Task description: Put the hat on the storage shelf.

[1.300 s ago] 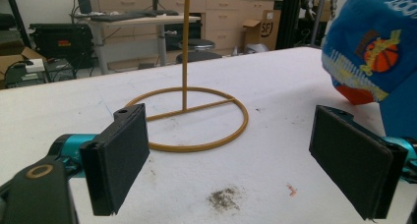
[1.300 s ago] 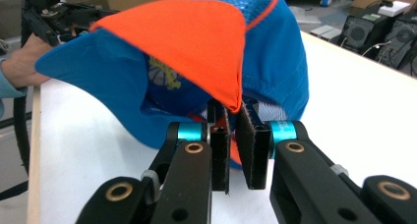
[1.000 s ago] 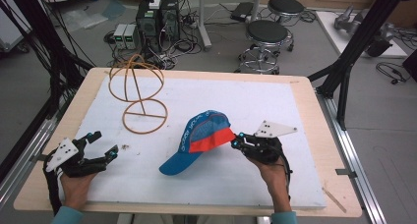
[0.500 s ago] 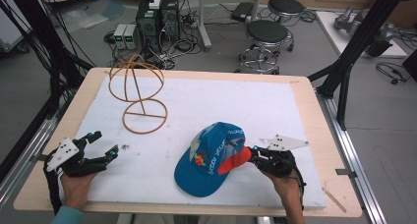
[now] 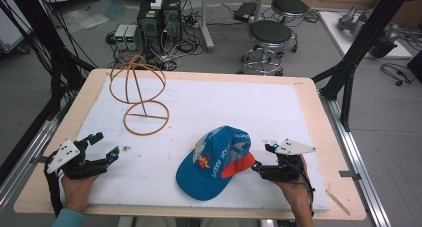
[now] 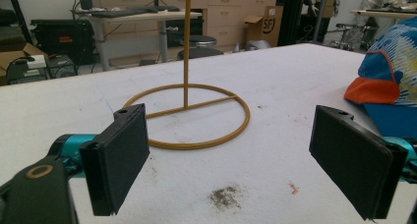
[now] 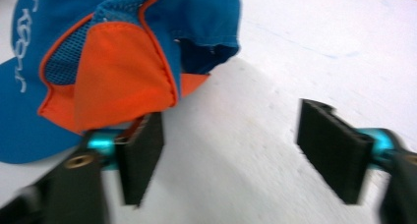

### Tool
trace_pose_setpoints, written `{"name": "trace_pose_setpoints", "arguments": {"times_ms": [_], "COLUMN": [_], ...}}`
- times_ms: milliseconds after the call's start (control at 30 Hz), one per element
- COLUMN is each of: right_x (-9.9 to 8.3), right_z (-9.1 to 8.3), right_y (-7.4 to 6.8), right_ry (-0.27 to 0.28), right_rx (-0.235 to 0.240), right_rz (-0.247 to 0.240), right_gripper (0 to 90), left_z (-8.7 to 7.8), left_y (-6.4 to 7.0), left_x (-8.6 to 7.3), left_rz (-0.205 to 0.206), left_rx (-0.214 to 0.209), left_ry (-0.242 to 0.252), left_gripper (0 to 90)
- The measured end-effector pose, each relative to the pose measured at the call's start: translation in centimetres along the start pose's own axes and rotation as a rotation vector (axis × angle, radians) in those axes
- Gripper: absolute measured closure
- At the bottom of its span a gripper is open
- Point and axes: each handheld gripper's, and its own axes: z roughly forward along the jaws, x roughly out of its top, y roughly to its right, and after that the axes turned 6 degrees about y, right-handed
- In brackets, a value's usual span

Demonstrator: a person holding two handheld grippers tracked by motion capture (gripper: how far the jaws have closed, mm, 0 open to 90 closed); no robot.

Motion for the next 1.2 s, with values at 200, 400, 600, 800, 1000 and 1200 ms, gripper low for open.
{"name": "trace_pose_setpoints", "arguments": {"times_ms": [200, 400, 600, 800, 1000, 1200], "right_x": [-0.9, -2.3, -3.5, -4.0, -4.2, -4.4], "right_z": [-1.0, -1.9, -2.0, -1.5, -1.4, -1.6], "right_y": [0.6, 1.2, 1.6, 1.6, 1.5, 1.6], "right_ry": [0.028, 0.122, 0.174, 0.221, 0.236, 0.27], "right_rx": [-0.019, -0.02, -0.031, -0.034, -0.052, -0.054], "right_rz": [0.009, 0.046, 0.097, 0.103, 0.107, 0.118], "right_gripper": [12.3, 12.2, 11.7, 11.7, 11.6, 11.2], "left_z": [0.3, 0.5, 0.9, 1.7, 3.6, 6.4], "left_y": [-0.2, 0.2, 1.0, 2.0, 4.2, 7.4], "left_x": [0.1, 1.1, 2.1, 4.1, 6.8, 8.5], "left_rz": [-0.024, -0.041, -0.036, -0.056, -0.038, -0.007], "left_rx": [-0.03, -0.069, -0.118, -0.197, -0.279, -0.349], "left_ry": [-0.021, -0.01, -0.062, -0.12, -0.149, -0.159], "left_gripper": [14.3, 12.1, 11.8, 11.7, 11.7, 11.7]}}
